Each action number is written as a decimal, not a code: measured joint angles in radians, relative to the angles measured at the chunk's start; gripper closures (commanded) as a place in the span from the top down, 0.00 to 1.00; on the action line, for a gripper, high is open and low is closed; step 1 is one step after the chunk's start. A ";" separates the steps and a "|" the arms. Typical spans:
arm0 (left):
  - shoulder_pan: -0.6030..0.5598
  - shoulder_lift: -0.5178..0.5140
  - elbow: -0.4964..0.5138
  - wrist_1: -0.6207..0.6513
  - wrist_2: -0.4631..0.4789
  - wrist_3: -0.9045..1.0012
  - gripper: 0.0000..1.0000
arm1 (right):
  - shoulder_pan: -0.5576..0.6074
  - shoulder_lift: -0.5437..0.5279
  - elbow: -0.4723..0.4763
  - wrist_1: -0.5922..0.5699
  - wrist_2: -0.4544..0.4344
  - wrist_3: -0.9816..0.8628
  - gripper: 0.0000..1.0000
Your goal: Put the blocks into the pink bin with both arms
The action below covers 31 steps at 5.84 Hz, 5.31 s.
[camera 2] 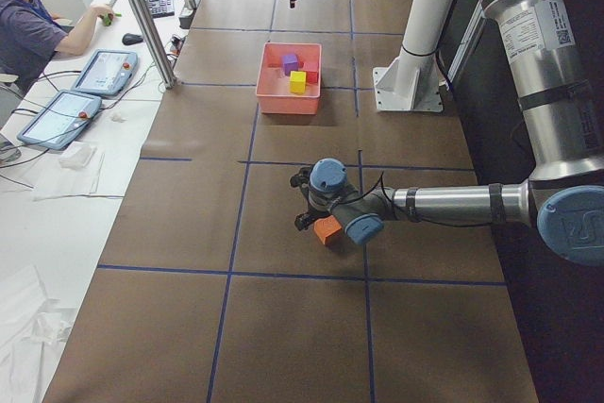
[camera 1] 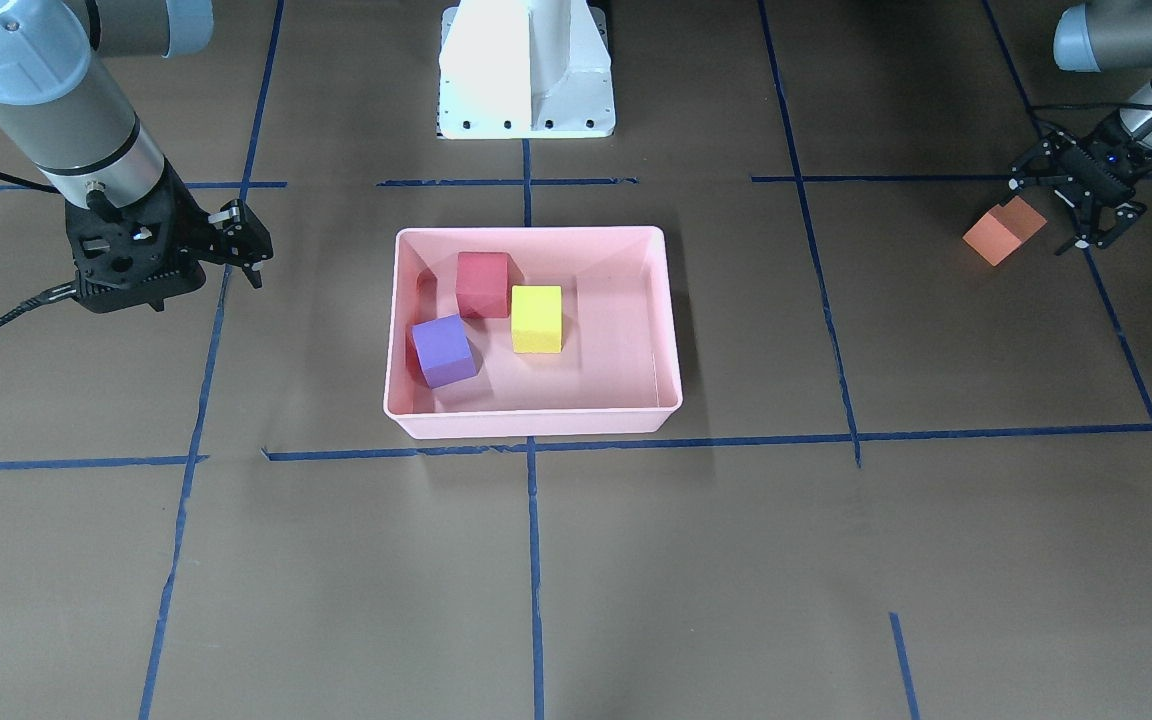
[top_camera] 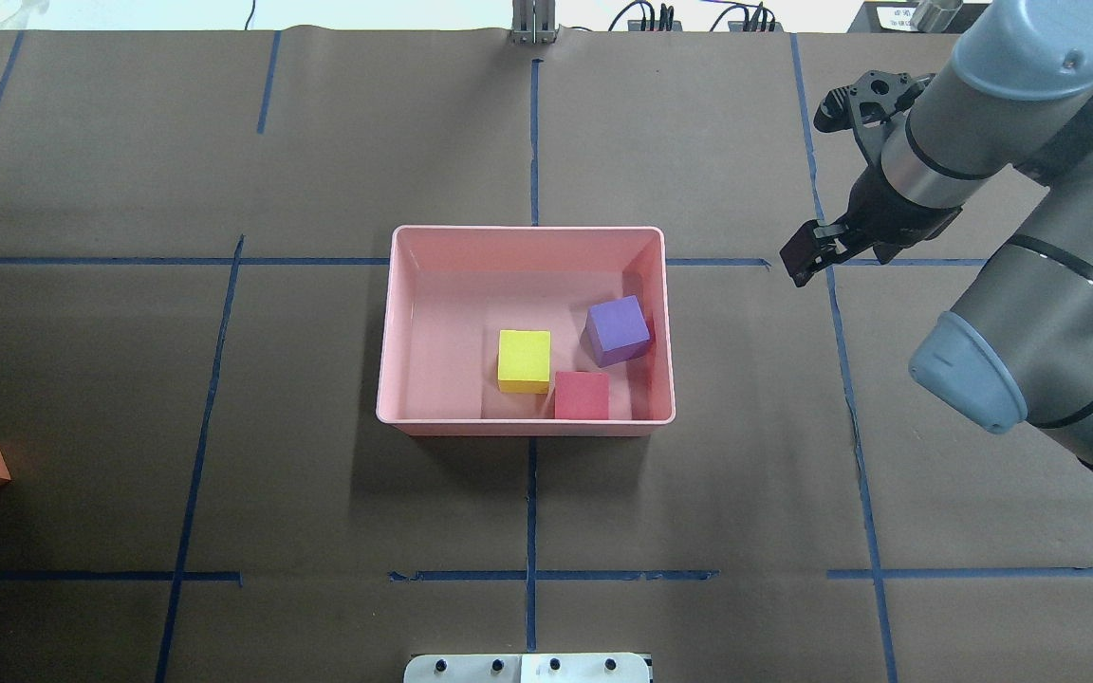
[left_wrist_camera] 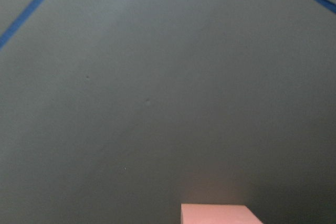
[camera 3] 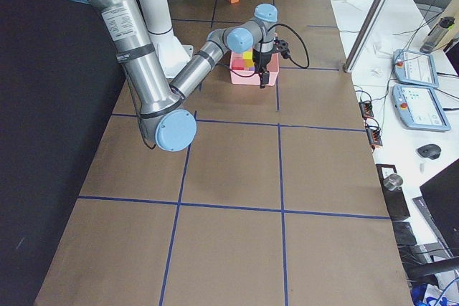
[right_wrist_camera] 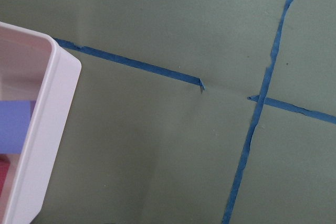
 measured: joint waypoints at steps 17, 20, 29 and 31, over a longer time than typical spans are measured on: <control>0.081 -0.227 0.049 0.091 -0.043 -0.269 0.52 | -0.001 -0.017 -0.002 0.009 -0.003 -0.001 1.00; 0.095 -0.561 0.017 0.326 -0.039 -0.796 0.52 | 0.005 -0.027 -0.006 0.009 -0.007 -0.049 1.00; 0.245 -0.811 -0.149 0.849 0.145 -0.934 1.00 | 0.057 -0.057 -0.009 0.008 0.010 -0.129 1.00; 0.090 -0.636 -0.171 0.848 0.103 -0.534 1.00 | 0.195 -0.161 -0.006 0.009 0.086 -0.353 1.00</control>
